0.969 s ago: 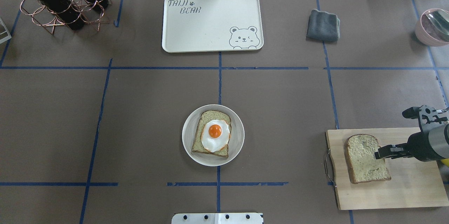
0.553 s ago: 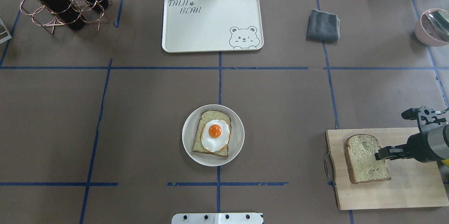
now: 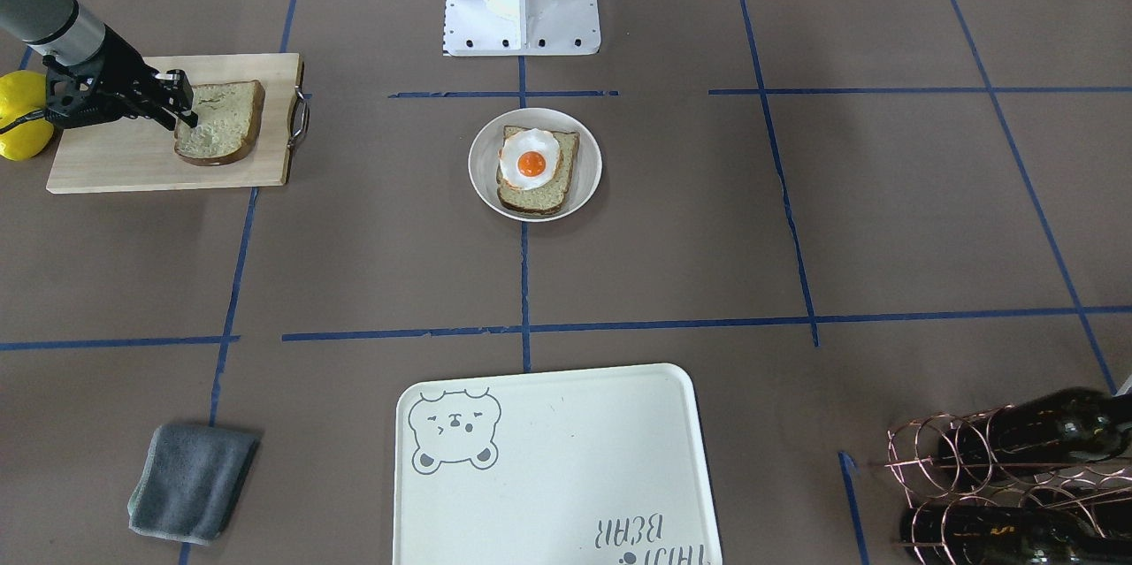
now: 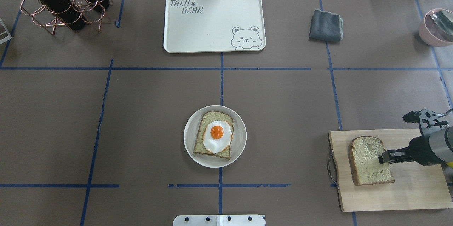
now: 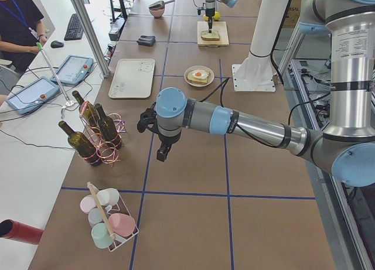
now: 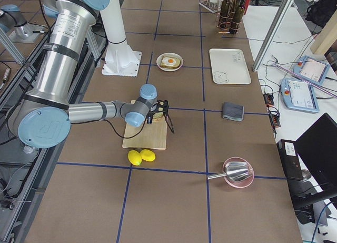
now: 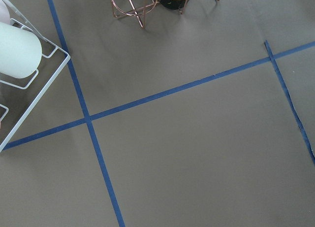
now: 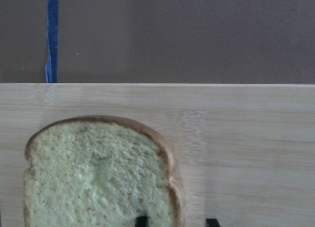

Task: Make sandwich and place on tray
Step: 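Close the right gripper on the bread slice's edge and lift it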

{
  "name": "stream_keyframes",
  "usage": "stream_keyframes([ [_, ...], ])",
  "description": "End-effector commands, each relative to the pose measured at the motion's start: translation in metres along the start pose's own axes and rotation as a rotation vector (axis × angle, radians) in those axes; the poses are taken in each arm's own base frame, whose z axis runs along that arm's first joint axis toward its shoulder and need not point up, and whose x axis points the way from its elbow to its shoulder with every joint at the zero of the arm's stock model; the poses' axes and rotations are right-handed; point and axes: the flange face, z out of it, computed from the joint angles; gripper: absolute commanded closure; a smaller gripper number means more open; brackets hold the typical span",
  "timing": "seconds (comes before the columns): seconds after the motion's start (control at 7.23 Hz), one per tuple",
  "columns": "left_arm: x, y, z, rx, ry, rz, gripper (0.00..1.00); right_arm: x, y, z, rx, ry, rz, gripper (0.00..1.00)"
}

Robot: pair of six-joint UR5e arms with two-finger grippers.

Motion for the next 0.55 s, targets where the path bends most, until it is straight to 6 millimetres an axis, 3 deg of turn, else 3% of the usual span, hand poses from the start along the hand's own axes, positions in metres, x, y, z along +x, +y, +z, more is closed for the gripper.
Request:
stream_keyframes([
  [0.0, 0.0, 0.0, -0.001, 0.003, -0.001, 0.003, 0.0, -0.001, 0.001, -0.001, 0.0, -0.004, -0.004, 1.0],
  [0.42, -0.001, 0.0, 0.0, 0.001, 0.0, -0.002, 0.0, -0.014, 0.003, -0.017, 0.014, -0.032, -0.021, 1.0],
])
